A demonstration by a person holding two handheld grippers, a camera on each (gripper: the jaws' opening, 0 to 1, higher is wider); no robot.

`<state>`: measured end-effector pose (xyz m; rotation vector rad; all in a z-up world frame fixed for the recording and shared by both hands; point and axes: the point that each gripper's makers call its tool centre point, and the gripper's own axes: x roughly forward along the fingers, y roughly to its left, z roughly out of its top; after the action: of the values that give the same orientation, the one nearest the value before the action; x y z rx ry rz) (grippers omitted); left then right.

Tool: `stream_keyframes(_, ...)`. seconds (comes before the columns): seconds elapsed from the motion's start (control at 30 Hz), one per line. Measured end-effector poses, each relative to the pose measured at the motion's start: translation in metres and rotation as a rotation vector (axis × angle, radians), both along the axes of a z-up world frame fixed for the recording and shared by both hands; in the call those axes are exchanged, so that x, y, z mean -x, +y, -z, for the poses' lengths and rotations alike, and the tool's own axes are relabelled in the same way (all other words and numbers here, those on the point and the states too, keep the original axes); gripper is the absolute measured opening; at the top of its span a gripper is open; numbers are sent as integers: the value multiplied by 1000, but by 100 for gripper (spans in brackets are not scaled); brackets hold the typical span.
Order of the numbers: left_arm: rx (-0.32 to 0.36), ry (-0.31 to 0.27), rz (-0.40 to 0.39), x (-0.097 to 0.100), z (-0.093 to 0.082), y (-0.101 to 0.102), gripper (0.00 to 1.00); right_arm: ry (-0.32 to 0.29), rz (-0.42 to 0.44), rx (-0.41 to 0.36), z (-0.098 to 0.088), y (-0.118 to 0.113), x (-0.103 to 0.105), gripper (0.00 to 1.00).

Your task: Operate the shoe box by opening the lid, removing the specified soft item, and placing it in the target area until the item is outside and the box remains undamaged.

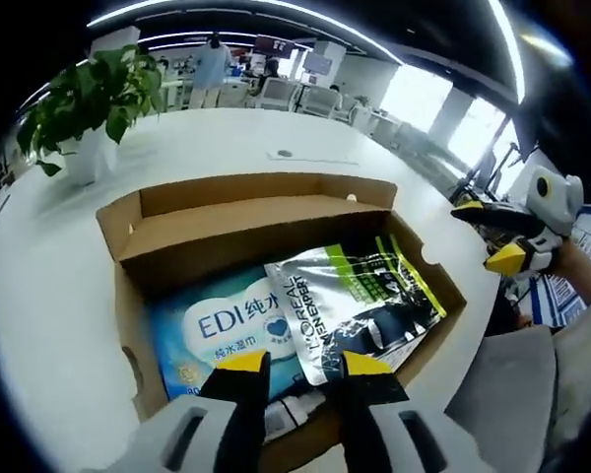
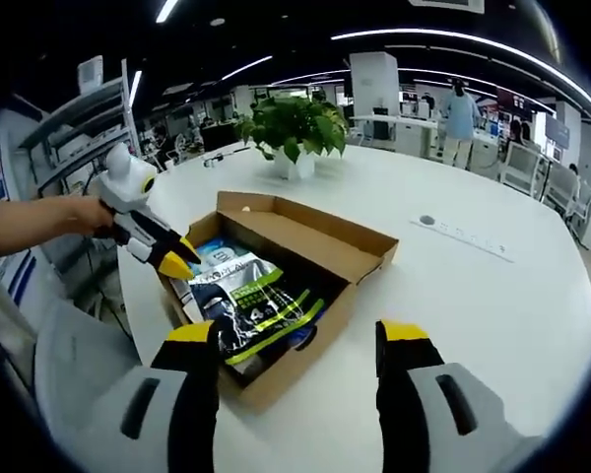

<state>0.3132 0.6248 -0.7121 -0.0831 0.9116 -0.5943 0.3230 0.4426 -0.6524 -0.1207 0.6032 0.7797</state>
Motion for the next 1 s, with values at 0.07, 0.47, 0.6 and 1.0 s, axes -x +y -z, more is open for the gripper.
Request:
stream_keyframes(0.07,8,13,1,1,2,-2,26,4,-3,2,2,1,2,61)
stream_keyframes(0.47,95,124,-23,4,12,-14,20,33,-10,-8,8,8,14,60)
stream_keyframes(0.6,133,152,-39,2,13,-17,17,44,-8,-13,10,9,16,59)
stream_keyframes(1.0,195,148,-61,4,6,-18,0,87,-32,-18,17,23,24,55)
